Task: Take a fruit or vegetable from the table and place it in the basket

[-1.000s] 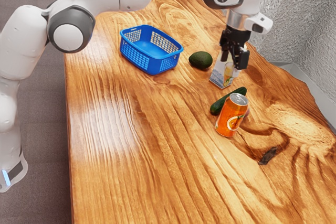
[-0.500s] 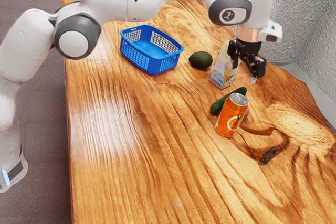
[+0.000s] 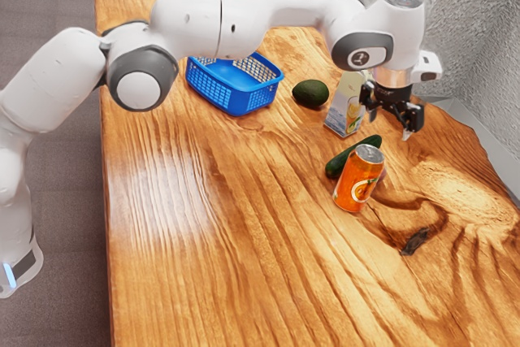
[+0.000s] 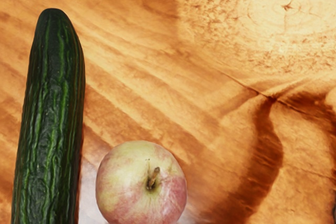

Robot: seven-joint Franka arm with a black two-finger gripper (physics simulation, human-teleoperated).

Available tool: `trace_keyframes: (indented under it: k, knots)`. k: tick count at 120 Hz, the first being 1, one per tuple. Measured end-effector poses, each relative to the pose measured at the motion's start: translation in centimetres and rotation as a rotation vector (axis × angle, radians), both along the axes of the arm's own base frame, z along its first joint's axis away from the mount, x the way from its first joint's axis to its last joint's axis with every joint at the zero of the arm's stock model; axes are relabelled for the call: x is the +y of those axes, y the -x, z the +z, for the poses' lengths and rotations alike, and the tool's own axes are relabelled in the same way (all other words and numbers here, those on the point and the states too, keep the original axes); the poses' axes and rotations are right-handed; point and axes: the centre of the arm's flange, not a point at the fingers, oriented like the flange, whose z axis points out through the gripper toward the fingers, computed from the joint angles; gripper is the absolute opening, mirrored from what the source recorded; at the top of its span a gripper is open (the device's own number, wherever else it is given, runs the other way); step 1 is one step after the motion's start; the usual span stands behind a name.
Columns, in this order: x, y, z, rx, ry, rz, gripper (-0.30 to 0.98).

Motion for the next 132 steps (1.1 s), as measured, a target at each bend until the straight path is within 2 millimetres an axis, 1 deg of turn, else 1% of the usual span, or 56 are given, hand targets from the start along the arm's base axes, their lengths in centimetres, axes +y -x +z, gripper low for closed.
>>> trace_keyframes:
  k: [4,16,42,64,78,98,110,132]
  knots:
    - [0.2,-0.3,-0.6,0.0,-0.006,0.014,0.69]
    - [1.8,-1.1,-2.5,0.006,-0.02,0.061,0.69]
    - [5.5,-1.8,-3.6,-0.002,-0.013,0.14,0.69]
    - [6.1,-1.8,-3.8,-0.006,-0.011,0.164,0.69]
    - [6.8,-2.3,-5.5,0.012,-0.017,0.183,0.69]
    - [7.9,-3.0,-8.5,0.047,-0.023,0.207,0.69]
    - [9.0,-3.1,-9.6,0.058,-0.022,0.225,0.69]
    - [9.3,-3.5,-11.5,0.075,-0.021,0.232,0.69]
